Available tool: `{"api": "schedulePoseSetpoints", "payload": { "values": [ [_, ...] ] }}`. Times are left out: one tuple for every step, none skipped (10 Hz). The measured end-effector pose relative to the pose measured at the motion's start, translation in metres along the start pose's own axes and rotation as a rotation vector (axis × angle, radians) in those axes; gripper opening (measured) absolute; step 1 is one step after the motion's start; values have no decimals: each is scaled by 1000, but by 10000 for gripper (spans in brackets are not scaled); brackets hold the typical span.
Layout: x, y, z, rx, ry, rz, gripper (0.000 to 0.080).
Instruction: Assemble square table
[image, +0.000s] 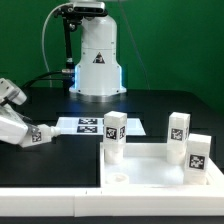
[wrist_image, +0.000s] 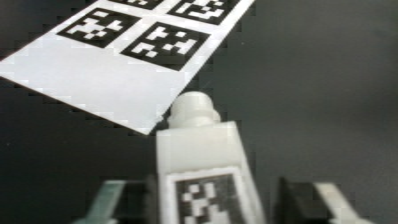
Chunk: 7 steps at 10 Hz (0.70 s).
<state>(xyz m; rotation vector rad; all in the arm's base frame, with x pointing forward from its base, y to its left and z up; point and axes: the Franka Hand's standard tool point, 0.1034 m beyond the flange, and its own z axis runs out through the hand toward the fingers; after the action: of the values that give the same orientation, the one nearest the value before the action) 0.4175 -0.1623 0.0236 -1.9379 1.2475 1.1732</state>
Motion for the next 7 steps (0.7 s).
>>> {"api": "schedulePoseSetpoints", "payload": {
  "values": [
    [0,0,0,0,0,0,172],
    [0,-4,-2,-3,16,-8,172],
    [-15,-20,-9,-5,51,-45,37],
    [-39,-38,-22,8,84,-95,37],
    [-56,-54,-32,10,142,-140,7],
    [-67,-63,-38,-7,187,-172,7],
    [-69,-68,-40,-9,243,-187,2]
  ]
}}
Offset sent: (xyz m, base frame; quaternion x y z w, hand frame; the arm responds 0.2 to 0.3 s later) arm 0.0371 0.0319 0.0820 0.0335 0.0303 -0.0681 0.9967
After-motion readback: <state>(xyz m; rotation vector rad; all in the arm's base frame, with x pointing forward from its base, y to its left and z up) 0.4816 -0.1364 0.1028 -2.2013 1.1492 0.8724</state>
